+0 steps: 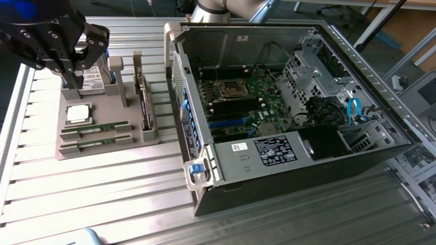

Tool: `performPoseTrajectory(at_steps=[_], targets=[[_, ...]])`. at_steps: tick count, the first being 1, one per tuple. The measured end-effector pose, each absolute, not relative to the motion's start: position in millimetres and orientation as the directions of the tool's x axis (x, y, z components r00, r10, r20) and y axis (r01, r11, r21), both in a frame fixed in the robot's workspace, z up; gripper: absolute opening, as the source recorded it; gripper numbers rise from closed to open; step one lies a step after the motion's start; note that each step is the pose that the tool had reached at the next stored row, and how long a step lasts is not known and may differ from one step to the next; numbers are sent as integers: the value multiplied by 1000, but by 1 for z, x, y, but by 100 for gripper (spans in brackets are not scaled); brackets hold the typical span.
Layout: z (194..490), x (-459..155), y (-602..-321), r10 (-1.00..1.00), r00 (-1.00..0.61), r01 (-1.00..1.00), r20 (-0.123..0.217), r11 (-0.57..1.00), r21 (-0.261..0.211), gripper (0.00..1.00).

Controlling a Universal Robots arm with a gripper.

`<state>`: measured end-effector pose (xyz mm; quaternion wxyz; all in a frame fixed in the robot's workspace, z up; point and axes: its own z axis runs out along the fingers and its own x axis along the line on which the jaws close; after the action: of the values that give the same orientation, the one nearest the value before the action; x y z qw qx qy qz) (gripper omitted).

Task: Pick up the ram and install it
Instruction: 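Reach for the ram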

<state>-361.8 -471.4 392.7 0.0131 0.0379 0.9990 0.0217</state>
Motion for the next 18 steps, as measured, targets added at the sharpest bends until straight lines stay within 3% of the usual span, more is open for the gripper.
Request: performPoseTrajectory(at_steps=[18], targets=[[393,-362,-481,76,-997,75,-24,996,44,11]])
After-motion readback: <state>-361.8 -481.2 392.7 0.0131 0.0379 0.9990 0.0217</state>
